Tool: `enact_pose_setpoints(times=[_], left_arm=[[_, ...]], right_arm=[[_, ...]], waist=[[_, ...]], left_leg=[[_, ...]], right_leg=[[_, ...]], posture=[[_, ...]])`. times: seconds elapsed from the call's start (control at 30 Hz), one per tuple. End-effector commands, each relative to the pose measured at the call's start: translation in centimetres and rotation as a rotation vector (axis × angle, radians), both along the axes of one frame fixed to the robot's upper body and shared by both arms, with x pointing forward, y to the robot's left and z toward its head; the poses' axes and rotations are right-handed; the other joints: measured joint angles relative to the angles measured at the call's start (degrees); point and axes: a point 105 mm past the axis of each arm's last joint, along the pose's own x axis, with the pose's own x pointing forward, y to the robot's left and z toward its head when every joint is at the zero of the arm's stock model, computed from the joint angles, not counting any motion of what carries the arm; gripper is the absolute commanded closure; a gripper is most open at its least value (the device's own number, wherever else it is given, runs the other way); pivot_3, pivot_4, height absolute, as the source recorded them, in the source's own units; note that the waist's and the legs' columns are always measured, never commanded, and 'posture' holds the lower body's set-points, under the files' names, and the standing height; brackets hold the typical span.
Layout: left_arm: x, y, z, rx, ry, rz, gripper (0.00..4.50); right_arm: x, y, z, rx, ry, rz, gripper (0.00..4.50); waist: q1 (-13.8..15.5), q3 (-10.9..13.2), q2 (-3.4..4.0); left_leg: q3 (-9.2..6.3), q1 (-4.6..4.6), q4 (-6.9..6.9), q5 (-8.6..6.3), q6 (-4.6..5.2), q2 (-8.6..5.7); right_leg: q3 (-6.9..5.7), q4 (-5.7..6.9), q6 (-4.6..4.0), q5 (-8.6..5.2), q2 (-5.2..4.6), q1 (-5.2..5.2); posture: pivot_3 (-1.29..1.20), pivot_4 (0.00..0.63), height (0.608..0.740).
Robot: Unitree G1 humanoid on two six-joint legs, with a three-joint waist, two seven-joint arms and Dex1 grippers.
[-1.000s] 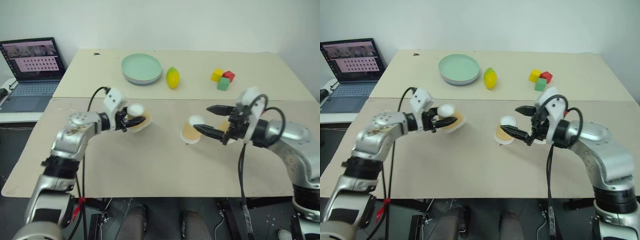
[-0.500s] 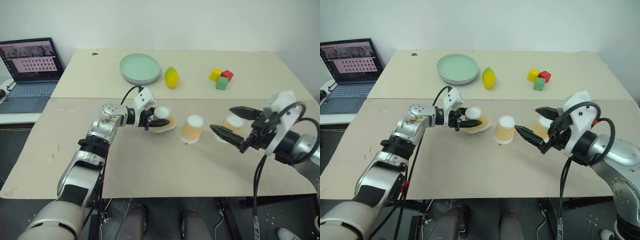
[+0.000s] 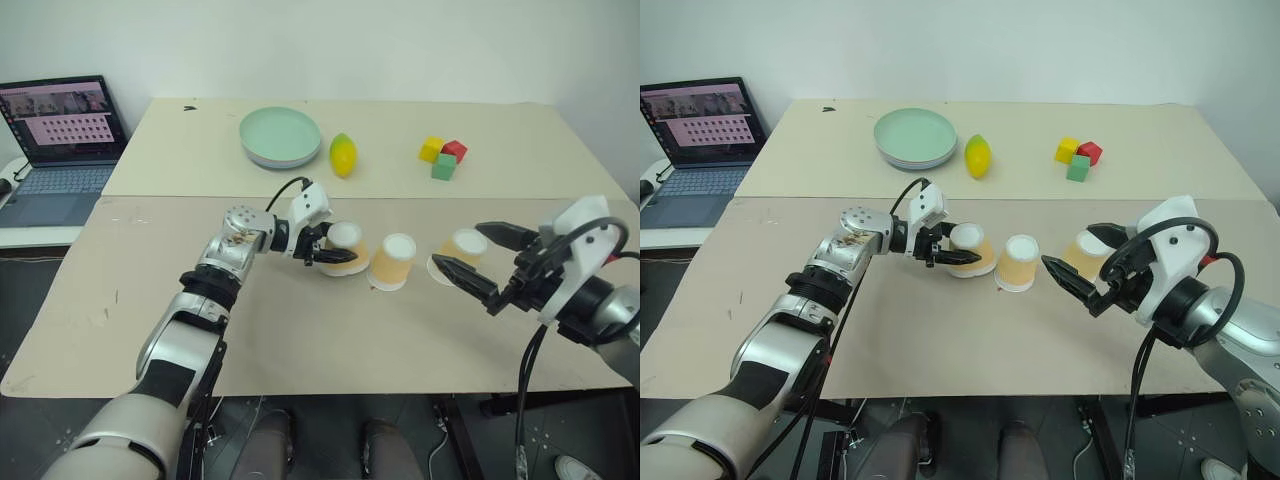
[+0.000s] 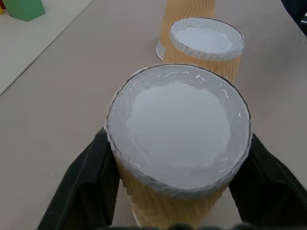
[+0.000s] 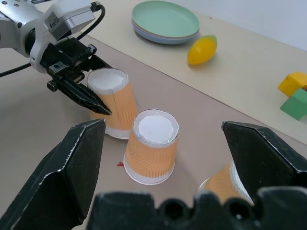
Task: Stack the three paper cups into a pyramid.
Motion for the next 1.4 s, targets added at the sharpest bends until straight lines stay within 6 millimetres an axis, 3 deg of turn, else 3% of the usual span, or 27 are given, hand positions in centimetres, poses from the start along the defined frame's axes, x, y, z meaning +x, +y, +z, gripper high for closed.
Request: enact_pose_setpoints(times=[0.03,0.17,0.47,0.6,0.83,0.97,1.03,1.2,1.4], left_arm=[[0.0,-0.3,1.5,-0.006,-0.048,-0.024,0.07],[-0.1,-0.2,1.6,-0.012,-0.022,-0.025,0.07],[0.2,1.3,4.3,-0.044,-0.036,0.002,0.07],[-0.5,2.1,7.4,-0.152,0.009,-0.019,0.07],[0.3,3.2,14.0,-0.386,0.022,0.074,0.07],[-0.5,3.0,16.7,-0.473,0.032,0.054,0.07],[-1.1,2.9,17.1,-0.477,0.037,0.032,0.07],[-3.7,2.0,15.0,-0.289,-0.020,-0.086,0.07],[-3.9,1.3,13.8,-0.230,-0.059,-0.085,0.07]], right_arm=[[-0.4,-0.1,1.3,-0.016,-0.070,-0.007,0.00],[-0.3,0.0,1.2,-0.016,-0.063,-0.001,0.00],[0.2,0.1,1.0,-0.012,-0.053,0.016,0.00],[0.4,0.3,0.7,-0.011,-0.046,0.025,0.00],[0.7,0.1,0.3,-0.014,-0.026,0.027,0.00],[0.9,-1.3,-0.6,-0.027,0.016,-0.018,0.00],[0.7,-1.9,-1.1,-0.035,0.034,-0.031,0.00],[0.3,-5.4,-2.7,-0.054,0.083,-0.142,0.00],[0.6,-7.1,-3.4,-0.048,0.078,-0.189,0.00]], waist=[[0.0,0.0,0.00],[0.0,0.0,0.00],[-0.1,0.0,0.00],[-0.2,0.0,0.00],[-0.2,0.0,0.00],[-0.2,0.0,0.00],[-0.2,0.0,0.00],[-0.2,0.0,0.00],[-0.4,0.0,0.01]], left_leg=[[0.00,0.00,0.00,0.00,0.00,0.00],[0.00,0.00,0.00,0.00,0.00,0.00],[0.00,0.00,0.01,0.00,0.00,0.00],[-0.01,0.00,0.01,0.00,0.00,0.01],[-0.06,0.02,0.09,0.00,0.01,-0.01],[-0.06,0.02,0.09,0.00,0.01,-0.02],[-0.06,0.02,0.09,0.00,0.01,-0.02],[-0.05,0.02,0.08,0.00,0.01,-0.03],[-0.04,0.33,0.10,0.01,0.00,0.06]], right_leg=[[0.00,0.00,0.00,0.00,0.00,0.00],[0.00,0.01,0.00,0.00,0.00,0.00],[0.00,0.02,0.00,0.00,0.01,0.00],[0.00,0.02,0.00,0.00,0.02,-0.01],[-0.04,0.02,0.05,-0.02,0.02,0.07],[-0.04,0.04,0.07,-0.03,0.02,0.07],[-0.04,0.03,0.07,-0.03,0.02,0.09],[0.00,0.04,0.08,-0.04,0.02,0.10],[0.01,0.03,0.07,-0.03,0.07,0.37]], posture=[[0.00,0.150,0.740],[0.00,0.150,0.740],[0.00,0.150,0.740],[0.00,0.150,0.740],[0.00,0.150,0.740],[0.00,0.150,0.740],[0.00,0.150,0.740],[0.00,0.150,0.740],[0.00,0.150,0.740]])
